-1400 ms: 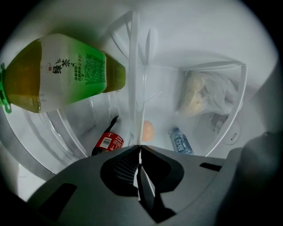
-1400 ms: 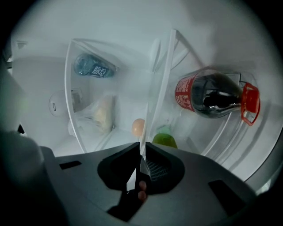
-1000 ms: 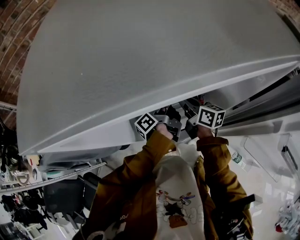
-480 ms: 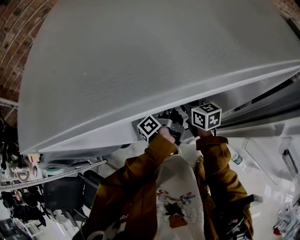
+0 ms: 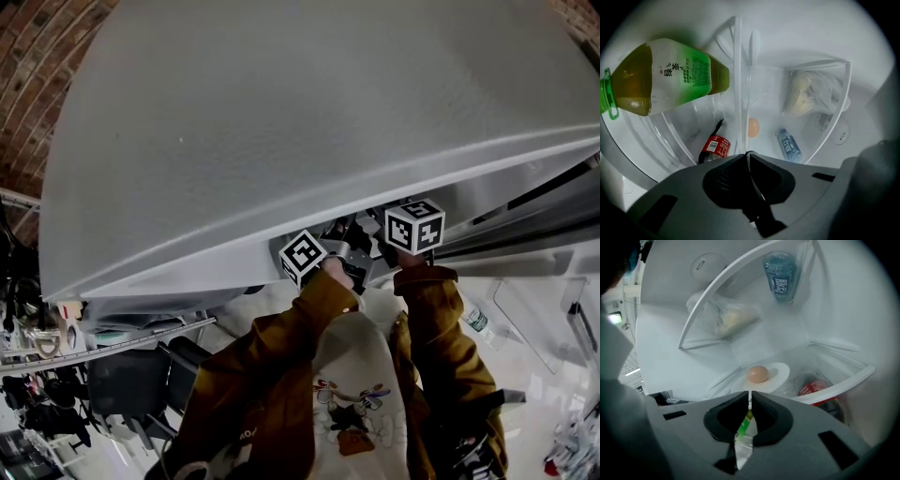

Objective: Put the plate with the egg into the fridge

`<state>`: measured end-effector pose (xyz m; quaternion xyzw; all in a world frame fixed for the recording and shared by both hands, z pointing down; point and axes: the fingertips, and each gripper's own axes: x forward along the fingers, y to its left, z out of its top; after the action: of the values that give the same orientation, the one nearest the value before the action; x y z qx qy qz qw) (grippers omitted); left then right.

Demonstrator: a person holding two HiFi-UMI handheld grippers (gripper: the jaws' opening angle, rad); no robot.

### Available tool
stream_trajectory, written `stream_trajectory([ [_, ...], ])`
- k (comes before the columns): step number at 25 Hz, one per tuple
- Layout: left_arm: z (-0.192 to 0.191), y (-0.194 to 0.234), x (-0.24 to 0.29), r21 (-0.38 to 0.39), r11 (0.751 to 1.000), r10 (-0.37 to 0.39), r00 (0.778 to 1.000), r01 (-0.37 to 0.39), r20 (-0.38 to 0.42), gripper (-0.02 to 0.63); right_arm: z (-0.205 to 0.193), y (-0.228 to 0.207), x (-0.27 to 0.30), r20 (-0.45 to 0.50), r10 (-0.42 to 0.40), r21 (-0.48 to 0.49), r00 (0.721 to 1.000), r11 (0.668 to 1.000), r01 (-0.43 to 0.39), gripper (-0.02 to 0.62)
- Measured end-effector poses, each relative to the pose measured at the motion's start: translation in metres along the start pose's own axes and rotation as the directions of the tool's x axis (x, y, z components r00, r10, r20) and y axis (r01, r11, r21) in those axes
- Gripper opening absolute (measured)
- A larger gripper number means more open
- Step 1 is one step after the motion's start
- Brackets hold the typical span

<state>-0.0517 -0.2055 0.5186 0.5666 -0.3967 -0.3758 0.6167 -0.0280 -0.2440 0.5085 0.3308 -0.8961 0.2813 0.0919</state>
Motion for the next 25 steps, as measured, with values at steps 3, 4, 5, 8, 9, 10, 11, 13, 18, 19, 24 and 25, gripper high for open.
stream_trajectory([
  [3,0.0,0.001,-0.002,0.002,1.0,0.004,1.0,-0.004,0.001,0.023,0.001,0.0,0.002,0.003,0.002,0.002,1.0,1.0,-0.002,0.025],
  [4,0.0,0.002,-0.003,0.003,1.0,0.005,1.0,-0.005,0.003,0.023,0.001,0.0,0.002,0.005,0.005,0.007,1.0,1.0,-0.005,0.025],
  [5,0.001,0.002,-0.003,0.005,1.0,0.005,1.0,-0.005,0.004,0.023,0.001,0.0,0.001,0.009,0.008,0.014,1.0,1.0,-0.008,0.025],
  [8,0.002,0.0,-0.004,0.01,1.0,0.001,1.0,-0.001,0.003,0.023,0.003,0.002,-0.001,0.021,0.008,0.023,1.0,1.0,-0.009,0.025],
  [9,0.002,-0.001,-0.004,0.012,1.0,-0.002,1.0,0.002,0.001,0.023,0.003,0.002,-0.002,0.025,0.007,0.022,1.0,1.0,-0.007,0.025],
  [10,0.001,-0.002,-0.004,0.013,1.0,-0.005,1.0,0.005,-0.002,0.023,0.004,0.002,-0.003,0.028,0.005,0.022,1.0,1.0,-0.006,0.025],
  [11,-0.001,-0.003,-0.004,0.013,1.0,-0.008,1.0,0.008,-0.004,0.023,0.005,0.002,-0.005,0.032,0.004,0.022,0.999,1.0,-0.004,0.025],
  [13,-0.004,-0.003,-0.003,0.013,1.0,-0.009,1.0,0.009,-0.01,0.023,0.005,0.0,-0.009,0.04,-0.002,0.024,0.999,1.0,0.001,0.025],
  [18,-0.01,-0.007,-0.003,0.043,0.999,-0.015,0.999,0.017,-0.037,0.021,0.005,-0.003,-0.017,0.055,-0.016,0.033,0.998,0.999,0.015,0.025],
  [19,-0.011,-0.009,-0.003,0.058,0.998,-0.019,0.999,0.021,-0.042,0.021,0.005,-0.003,-0.018,0.06,-0.018,0.035,0.998,0.999,0.016,0.025],
  [24,-0.015,-0.031,-0.003,0.223,0.972,-0.06,0.995,0.075,-0.074,0.006,0.003,-0.002,-0.029,0.087,-0.029,0.064,0.996,0.998,0.023,0.025],
  [25,-0.015,-0.037,-0.005,0.294,0.952,-0.06,0.995,0.083,-0.084,0.006,0.004,-0.002,-0.033,0.1,-0.037,0.077,0.994,0.997,0.029,0.025],
])
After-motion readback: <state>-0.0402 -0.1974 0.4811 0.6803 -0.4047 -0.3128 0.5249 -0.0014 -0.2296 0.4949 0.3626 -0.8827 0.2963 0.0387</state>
